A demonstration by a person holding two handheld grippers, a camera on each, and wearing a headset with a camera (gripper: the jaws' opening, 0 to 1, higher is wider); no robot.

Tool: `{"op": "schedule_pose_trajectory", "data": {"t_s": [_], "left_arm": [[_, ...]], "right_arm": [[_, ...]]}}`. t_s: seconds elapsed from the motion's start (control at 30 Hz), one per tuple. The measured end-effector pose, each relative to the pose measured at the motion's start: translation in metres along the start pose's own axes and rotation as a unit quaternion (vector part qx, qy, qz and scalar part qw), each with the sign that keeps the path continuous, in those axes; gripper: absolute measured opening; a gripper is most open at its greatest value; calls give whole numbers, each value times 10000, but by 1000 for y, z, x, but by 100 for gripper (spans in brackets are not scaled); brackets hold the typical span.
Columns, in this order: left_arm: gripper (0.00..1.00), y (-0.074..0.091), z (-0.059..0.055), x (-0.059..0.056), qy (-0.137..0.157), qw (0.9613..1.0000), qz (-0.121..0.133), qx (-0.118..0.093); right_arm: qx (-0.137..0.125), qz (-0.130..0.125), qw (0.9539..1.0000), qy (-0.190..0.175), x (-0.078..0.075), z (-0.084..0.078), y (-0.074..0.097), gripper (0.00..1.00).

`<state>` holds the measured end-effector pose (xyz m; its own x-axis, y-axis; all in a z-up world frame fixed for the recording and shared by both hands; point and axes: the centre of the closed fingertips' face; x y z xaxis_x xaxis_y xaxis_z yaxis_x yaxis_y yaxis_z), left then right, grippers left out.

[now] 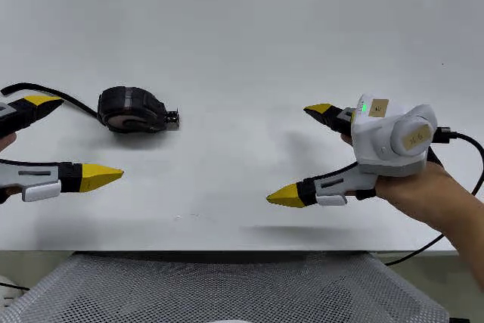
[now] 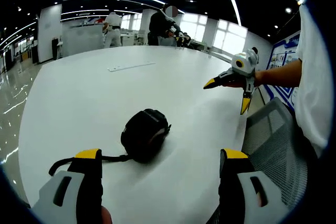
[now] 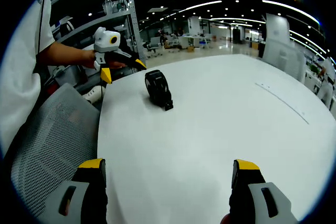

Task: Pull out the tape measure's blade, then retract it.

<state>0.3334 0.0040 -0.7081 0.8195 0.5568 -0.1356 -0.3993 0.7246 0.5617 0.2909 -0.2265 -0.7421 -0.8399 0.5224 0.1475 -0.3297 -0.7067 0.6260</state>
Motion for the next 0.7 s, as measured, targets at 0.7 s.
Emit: {"op": "schedule_pose_trajectory", "data": {"t_s": [0.7], "left_arm": [[84,-21,1,15,-537,9976,-303,331]], "right_arm": [[36,293,9994,176,-1,16,-29,97]]}}
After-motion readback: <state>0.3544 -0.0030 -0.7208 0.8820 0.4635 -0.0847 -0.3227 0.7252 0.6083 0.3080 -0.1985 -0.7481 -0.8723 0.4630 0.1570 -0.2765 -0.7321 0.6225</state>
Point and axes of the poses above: the centre of the closed fingertips' face, and the gripper's own axes: y roughly backward along the fingers, x roughly to its left, z roughly out of its top, and after that the axes turned 2 degrees about -y, right-handed
